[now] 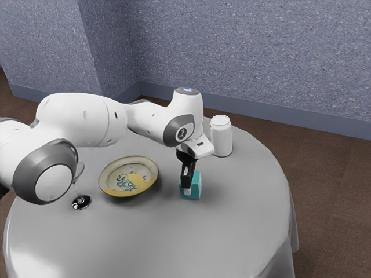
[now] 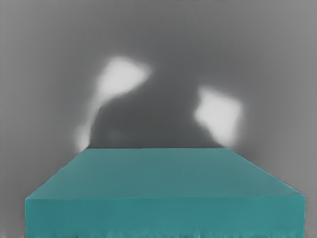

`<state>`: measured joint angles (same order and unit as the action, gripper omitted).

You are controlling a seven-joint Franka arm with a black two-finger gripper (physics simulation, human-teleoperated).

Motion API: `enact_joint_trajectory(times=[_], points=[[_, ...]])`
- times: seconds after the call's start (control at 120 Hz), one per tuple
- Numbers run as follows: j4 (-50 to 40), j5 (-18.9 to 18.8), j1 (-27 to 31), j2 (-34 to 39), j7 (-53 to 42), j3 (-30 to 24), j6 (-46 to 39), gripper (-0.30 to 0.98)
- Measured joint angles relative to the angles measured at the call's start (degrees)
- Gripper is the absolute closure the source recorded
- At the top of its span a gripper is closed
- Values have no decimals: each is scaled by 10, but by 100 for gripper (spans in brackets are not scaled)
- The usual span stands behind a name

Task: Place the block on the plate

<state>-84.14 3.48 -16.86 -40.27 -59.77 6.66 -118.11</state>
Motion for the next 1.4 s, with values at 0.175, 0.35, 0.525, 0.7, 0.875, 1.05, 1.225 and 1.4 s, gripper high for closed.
enact_joint_trajectory(times=[0.175, 0.35, 0.525, 0.7, 0.875, 1.05, 1.225, 1.4], points=[[-1, 0, 1, 12, -2, 1, -2, 31], [-59, 3, 6, 86, -3, 0, 0, 32], [-131, 3, 33, 164, -4, 1, 2, 32], [-180, -3, 63, 211, -6, 6, 8, 32], [-197, -6, 101, 220, -10, 21, 24, 32], [-191, -7, 111, 197, -17, 47, 22, 32], [-175, -7, 112, 145, -23, 58, -6, 32], [-173, -5, 112, 131, -26, 60, -22, 19]])
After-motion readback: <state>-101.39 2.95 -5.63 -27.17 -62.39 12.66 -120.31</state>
